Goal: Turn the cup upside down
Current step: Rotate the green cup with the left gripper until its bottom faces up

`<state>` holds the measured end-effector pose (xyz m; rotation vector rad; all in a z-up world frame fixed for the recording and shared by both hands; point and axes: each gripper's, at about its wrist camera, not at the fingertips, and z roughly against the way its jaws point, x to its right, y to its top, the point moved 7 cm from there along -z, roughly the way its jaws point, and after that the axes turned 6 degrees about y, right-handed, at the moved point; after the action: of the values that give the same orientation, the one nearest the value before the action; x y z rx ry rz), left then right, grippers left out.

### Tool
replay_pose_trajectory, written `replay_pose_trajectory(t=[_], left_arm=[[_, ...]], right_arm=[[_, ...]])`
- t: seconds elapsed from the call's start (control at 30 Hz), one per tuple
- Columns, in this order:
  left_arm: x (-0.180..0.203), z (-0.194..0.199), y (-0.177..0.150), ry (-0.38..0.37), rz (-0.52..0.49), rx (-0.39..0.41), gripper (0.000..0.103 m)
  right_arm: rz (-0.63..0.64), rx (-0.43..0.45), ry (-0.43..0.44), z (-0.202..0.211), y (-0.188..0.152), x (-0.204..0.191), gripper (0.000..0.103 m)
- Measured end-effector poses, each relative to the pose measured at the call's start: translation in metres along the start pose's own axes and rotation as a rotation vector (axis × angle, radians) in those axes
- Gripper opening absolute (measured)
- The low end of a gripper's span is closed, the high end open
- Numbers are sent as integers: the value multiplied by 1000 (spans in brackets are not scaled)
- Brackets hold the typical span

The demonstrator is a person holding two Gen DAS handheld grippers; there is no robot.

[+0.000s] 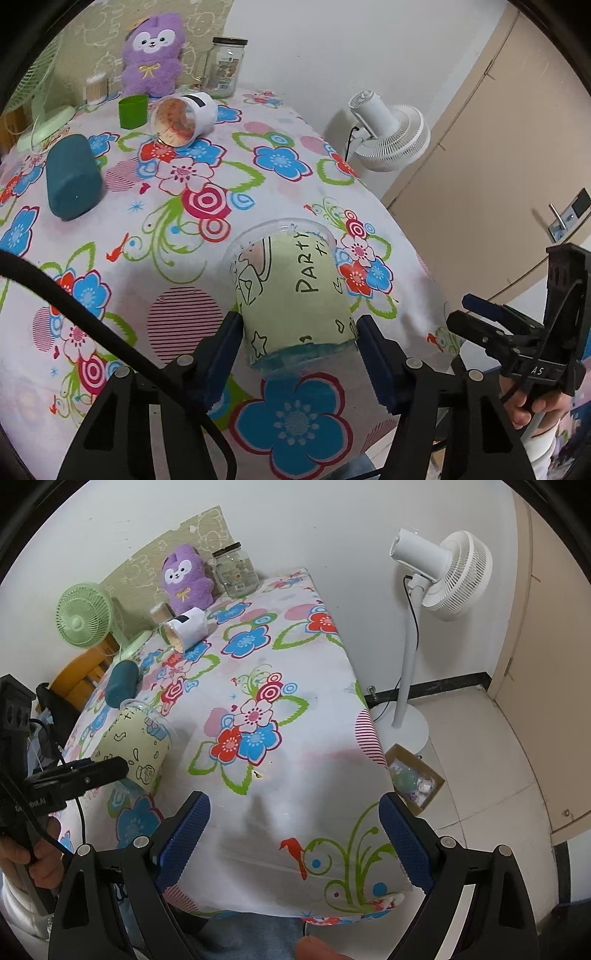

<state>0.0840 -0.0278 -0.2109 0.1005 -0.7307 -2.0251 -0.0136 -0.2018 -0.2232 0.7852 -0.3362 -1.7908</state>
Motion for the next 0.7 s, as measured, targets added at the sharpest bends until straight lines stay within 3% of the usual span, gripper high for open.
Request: replay_pose_trajectory(t=[0.1,0.27,0.47,0.7], left_arm=[[-3,11,7,24,-41,13,65],[-12,33,18,56,-144,-31,64],[-30,53,25,117,-267,-149,64],[-44,59,18,136,-308,-293,65]], right_arm=[[5,1,0,2,0,-2,94],[40,1,23,0,1,-16,94],[150,-13,57,-10,-3,-50,94],[220,-25,125,-21,-3,-83,94]])
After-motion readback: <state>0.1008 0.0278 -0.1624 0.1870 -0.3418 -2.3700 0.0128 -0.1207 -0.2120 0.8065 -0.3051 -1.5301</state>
